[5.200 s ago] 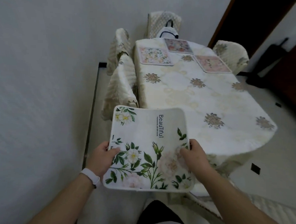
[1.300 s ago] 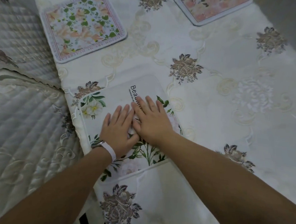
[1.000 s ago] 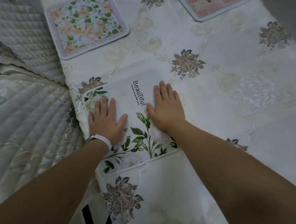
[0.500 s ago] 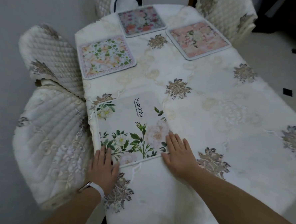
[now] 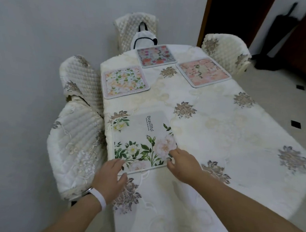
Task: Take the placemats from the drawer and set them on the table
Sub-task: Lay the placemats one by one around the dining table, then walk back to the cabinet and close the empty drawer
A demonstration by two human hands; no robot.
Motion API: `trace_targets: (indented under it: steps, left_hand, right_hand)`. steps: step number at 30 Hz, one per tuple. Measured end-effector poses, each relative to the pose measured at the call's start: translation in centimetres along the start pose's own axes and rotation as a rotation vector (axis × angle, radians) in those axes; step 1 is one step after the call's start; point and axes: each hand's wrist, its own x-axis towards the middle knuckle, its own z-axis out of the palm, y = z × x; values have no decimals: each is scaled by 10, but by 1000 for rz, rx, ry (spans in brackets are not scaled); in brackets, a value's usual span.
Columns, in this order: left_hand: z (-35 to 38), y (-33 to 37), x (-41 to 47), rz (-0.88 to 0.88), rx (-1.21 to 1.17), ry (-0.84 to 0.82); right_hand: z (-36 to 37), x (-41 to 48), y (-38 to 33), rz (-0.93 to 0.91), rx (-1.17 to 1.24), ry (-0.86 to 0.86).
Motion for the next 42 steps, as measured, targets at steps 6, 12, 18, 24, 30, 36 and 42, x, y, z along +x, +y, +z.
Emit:
trace_targets:
  steps: [6, 12, 18, 24, 30, 36, 42]
  left_hand:
    - [-26, -3, -9, 78, 46, -7]
    - [-40, -22, -50, 207, 38, -5]
    - [-55, -56, -102, 248, -62, 40]
    - [-63, -52, -154, 369, -50, -18]
    - [-67, -4, -181, 575, -60, 4]
    - [-43, 82, -213, 808, -22, -79]
    - [4, 199, -273, 1035, -21, -194]
  right_hand:
    - [-8, -47, -28, 22, -34, 52]
    - [-5, -111, -65, 116, -117, 149]
    - [13, -197, -107, 313, -162, 193]
    - [20, -268, -139, 409, -156, 185]
    - [7, -334, -144, 508, -164, 251]
    - [1, -440, -114, 701, -131, 309]
    - [12, -581, -79, 970, -66, 364]
